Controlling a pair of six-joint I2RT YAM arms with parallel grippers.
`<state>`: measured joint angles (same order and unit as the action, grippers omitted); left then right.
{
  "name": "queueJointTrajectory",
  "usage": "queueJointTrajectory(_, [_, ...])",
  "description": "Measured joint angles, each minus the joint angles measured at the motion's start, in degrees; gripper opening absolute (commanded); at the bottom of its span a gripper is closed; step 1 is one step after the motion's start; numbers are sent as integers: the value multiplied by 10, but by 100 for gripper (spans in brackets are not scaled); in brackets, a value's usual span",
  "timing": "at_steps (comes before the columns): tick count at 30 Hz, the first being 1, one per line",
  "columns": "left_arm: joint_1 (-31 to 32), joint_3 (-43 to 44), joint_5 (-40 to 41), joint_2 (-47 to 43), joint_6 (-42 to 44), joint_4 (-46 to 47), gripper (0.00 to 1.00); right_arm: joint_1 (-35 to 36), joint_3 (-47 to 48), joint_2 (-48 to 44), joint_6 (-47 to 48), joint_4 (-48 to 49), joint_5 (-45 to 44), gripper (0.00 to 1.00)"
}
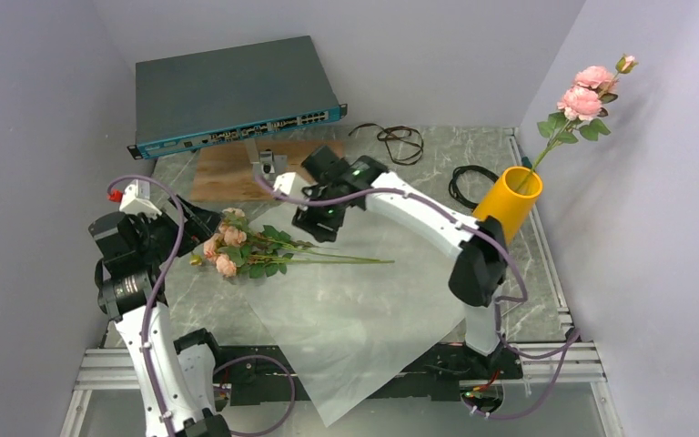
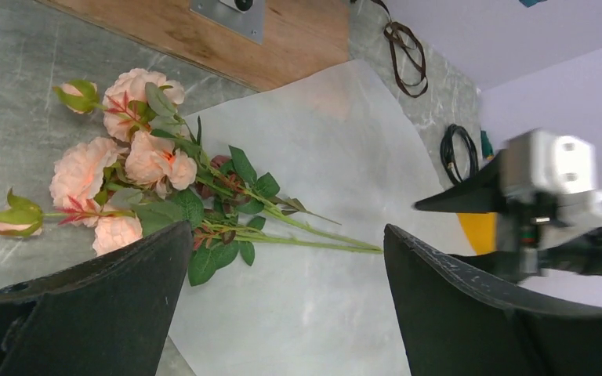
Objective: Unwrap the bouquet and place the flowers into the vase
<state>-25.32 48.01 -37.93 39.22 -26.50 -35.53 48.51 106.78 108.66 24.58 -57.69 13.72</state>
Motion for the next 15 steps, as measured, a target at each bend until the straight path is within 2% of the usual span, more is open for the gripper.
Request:
queueJointTrajectory(3, [-18, 0, -8, -18, -1, -18, 98, 31, 24, 53, 10, 10, -12, 57])
queueJointTrajectory(10, [-50, 0, -14, -18, -2, -34, 97, 52, 205, 257, 16, 4, -34, 54])
queueJointTrajectory(15, [-61, 0, -15, -11, -6, -33, 97, 52, 236, 299, 9, -4, -32, 53])
